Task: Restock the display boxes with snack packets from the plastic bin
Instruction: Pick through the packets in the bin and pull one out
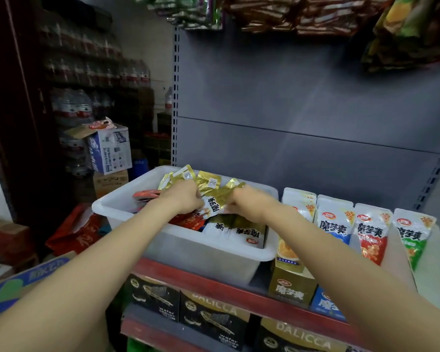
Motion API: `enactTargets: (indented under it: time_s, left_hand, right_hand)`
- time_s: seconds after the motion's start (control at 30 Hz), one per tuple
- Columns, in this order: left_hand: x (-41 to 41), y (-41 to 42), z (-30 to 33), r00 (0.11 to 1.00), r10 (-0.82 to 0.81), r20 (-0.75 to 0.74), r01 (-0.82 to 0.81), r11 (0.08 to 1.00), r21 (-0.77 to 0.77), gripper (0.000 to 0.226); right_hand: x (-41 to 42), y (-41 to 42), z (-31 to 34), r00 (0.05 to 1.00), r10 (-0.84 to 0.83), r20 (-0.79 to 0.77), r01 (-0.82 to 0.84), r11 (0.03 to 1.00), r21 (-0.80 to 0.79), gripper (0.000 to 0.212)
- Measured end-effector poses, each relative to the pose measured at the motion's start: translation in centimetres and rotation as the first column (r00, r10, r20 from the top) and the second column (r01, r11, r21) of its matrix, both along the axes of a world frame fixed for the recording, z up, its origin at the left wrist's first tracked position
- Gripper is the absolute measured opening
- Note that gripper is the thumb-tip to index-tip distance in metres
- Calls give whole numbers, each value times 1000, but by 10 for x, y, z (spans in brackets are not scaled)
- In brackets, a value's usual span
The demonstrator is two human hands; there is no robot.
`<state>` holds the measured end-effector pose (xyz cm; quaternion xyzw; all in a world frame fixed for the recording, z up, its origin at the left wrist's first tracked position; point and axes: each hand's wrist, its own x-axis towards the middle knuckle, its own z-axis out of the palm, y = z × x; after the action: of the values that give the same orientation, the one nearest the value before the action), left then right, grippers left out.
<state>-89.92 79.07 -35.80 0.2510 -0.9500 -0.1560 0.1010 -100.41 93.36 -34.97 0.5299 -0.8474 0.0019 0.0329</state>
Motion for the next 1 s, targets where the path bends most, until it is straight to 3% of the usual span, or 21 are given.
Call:
enactTargets:
  time_s: [0.13,0.23,0.37,0.43,0.57,0.7,0.83,0.9,1.0]
  left_hand:
    - [5,19,9,983,-53,-178,70,993,90,22]
    - [8,42,19,955,-112,-275,154,979,133,24]
    - [3,78,19,903,-305,-302,349,931,104,53]
    - [-3,96,20,891,-317,-327,363,927,92,61]
    - [-10,115,28,831,-197,-520,234,972,5,31]
    - [-7,122,38,764,-95,-638,203,974,99,18]
    - [-6,134,45,727,-41,-685,357,875,326,19]
    - [-7,140,46,710,-26,-704,404,833,377,20]
    - [-9,148,46,701,-32,-713,393,850,349,33]
  right_hand:
    - [-6,21,16,998,-61,-7,55,939,-340,27]
    - [-5,37,29,994,-100,52,112,819,-562,38]
    - [-1,49,38,944,-133,303,319,602,-732,34]
    - [3,55,39,883,1,469,399,522,-754,31]
    - [16,74,43,752,268,602,444,469,-763,31]
    - [11,99,43,808,262,527,357,494,-793,19]
    - [9,125,39,765,348,542,278,580,-766,51]
    - [10,134,37,754,359,551,304,553,-776,58]
    - [9,144,34,766,316,559,379,480,-791,61]
